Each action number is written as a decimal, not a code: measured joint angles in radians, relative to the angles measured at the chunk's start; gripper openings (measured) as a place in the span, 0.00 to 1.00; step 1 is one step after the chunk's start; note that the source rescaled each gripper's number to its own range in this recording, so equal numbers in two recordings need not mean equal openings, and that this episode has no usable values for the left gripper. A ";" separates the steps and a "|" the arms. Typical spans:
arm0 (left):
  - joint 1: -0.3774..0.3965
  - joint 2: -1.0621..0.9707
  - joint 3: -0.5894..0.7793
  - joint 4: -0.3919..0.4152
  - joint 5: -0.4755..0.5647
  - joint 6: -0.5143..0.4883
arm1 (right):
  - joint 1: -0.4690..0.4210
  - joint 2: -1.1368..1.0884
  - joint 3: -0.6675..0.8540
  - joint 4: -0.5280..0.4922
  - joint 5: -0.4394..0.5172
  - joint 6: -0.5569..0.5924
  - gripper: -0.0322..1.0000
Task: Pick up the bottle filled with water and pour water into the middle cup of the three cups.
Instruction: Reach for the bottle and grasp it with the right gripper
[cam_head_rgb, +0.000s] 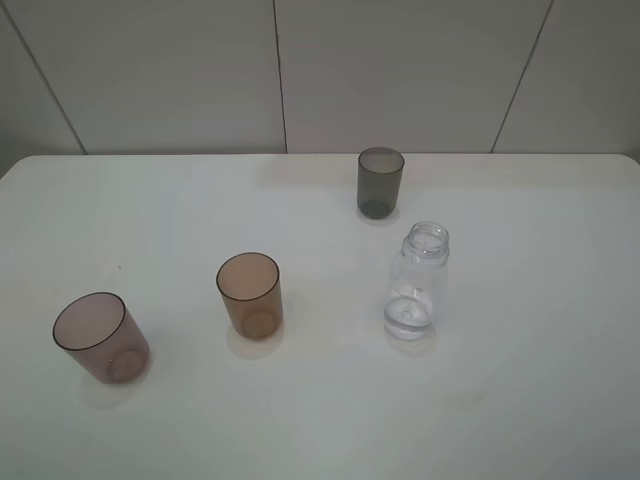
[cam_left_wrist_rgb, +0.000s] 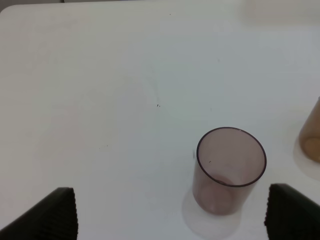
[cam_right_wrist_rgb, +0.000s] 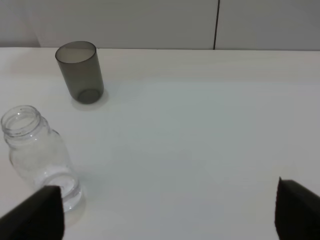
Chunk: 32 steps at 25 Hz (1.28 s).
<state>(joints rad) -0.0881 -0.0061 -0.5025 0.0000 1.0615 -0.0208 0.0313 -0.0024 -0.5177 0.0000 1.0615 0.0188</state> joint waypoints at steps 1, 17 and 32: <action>0.000 0.000 0.000 0.000 0.000 0.000 | 0.000 0.000 0.000 0.000 0.000 0.000 0.87; 0.000 0.000 0.000 0.000 0.000 0.000 | 0.000 0.000 0.000 0.000 0.000 0.000 0.87; 0.000 0.000 0.000 0.000 0.000 0.000 | 0.000 0.000 0.000 0.000 0.000 0.000 0.87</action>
<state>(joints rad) -0.0881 -0.0061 -0.5025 0.0000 1.0615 -0.0208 0.0313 -0.0024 -0.5177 0.0000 1.0615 0.0188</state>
